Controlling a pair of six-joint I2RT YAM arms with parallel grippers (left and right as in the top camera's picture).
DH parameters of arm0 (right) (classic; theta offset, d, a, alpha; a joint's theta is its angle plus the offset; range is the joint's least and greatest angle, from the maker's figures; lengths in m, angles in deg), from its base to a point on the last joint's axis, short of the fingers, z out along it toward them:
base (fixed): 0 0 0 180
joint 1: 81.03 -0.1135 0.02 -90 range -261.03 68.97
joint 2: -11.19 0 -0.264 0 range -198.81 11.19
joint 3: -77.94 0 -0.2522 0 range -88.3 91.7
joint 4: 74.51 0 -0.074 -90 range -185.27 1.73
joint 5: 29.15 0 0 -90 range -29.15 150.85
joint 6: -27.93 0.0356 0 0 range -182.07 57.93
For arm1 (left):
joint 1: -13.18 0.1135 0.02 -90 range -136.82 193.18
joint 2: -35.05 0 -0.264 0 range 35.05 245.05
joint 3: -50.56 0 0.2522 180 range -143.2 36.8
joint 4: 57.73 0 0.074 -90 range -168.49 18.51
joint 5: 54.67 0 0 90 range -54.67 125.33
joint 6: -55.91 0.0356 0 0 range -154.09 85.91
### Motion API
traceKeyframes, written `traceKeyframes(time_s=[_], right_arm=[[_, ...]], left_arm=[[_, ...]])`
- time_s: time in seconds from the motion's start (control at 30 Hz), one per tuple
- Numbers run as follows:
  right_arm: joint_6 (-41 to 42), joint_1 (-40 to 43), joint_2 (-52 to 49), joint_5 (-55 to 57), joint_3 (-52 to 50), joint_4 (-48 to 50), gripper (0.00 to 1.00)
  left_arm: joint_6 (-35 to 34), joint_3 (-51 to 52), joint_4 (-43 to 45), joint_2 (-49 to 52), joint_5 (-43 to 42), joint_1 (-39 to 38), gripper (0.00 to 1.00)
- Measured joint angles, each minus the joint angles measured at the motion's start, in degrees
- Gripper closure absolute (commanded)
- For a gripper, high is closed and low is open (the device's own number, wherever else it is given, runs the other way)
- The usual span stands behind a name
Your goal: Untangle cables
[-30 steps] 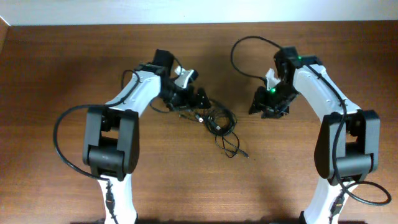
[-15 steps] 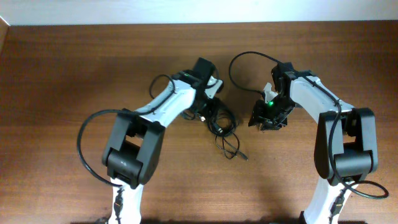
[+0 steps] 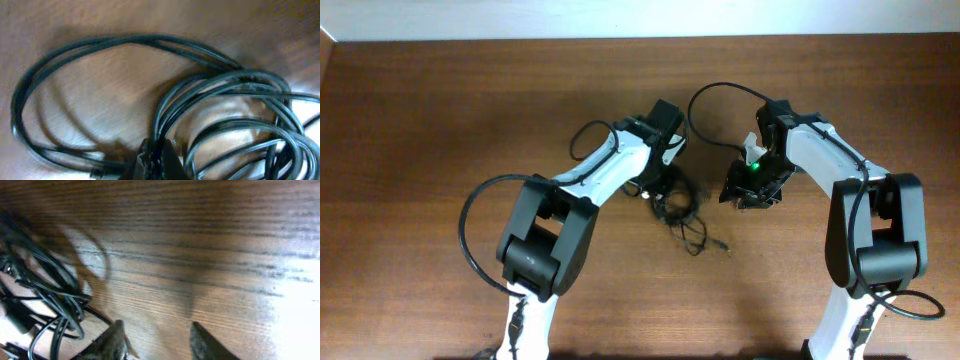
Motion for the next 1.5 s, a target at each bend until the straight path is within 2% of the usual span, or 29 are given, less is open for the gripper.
traceKeyframes(time_s=[0.17,0.3,0.43,0.57,0.63,0.8,1.0,1.1,1.13,1.2,1.23,1.27,1.33,1.37,1.43,1.5], right_arm=[[-1.33,-0.02,1.4,-2.29,-0.28,0.11,0.58],[-10.01,-0.02,7.28,-14.38,-0.46,0.24,0.52],[-16.17,-0.68,7.89,-21.4,-0.46,1.11,0.52],[-18.29,-2.16,7.89,-23.06,-0.46,4.46,0.52],[-18.49,-2.69,7.89,-23.02,-0.46,4.74,0.52],[-18.53,-4.55,7.89,-20.59,-0.79,5.09,0.52],[-13.79,-8.37,7.89,-19.04,-2.34,9.94,0.51],[-10.67,-11.61,7.89,-16.83,-2.4,12.85,0.52],[-7.28,-13.53,7.89,-13.27,-2.4,13.84,0.52],[-2.82,-15.98,7.89,-7.72,-2.45,15.23,0.53],[-0.74,-16.9,7.89,-5.29,-2.45,15.96,0.57],[1.31,-17.75,7.89,-2.82,-2.45,16.5,0.68],[6.49,-19.12,7.89,1.62,-2.45,16.74,0.76],[9.49,-19.69,7.87,3.3,-2.45,16.85,0.78],[12.63,-20.74,7.69,4.61,-2.45,16.96,0.78],[14.8,-23.12,6.14,5.2,-2.45,16.98,0.78]], left_arm=[[0.72,-1.81,-3.67,-0.11,-2.82,6.23,1.0],[9.86,-1.81,-4.46,-0.13,-18.75,12.15,1.0],[20.06,-1.81,-6.6,-0.35,-31.78,13.64,1.0],[26.69,-1.81,-7.34,-0.44,-39.01,13.53,1.0],[27.65,-1.81,-7.32,-0.44,-40.3,13.53,1.0],[25.97,-1.81,-7.1,-0.46,-40.26,15.02,1.0],[9.07,-1.75,-3.26,-0.46,-28.37,17.84,1.0],[5.53,-1.07,-2.49,-0.46,-27.19,18.49,1.0],[4.81,-0.81,-2.51,-0.46,-26.88,18.88,0.84],[3.8,-0.72,-2.67,-0.46,-26.08,19.3,0.64],[3.52,-0.72,-3.17,-0.46,-24.74,19.3,0.29],[2.97,-0.7,-3.63,-0.46,-23.47,19.3,0.14],[2.03,-0.66,-3.87,-0.46,-21.16,19.3,0.12],[1.66,-0.66,-3.89,-0.46,-20.55,19.3,0.16],[1.4,-0.66,-3.89,-0.46,-19.74,19.23,0.22],[1.29,-0.66,-3.89,-0.46,-19.54,19.23,0.22]])
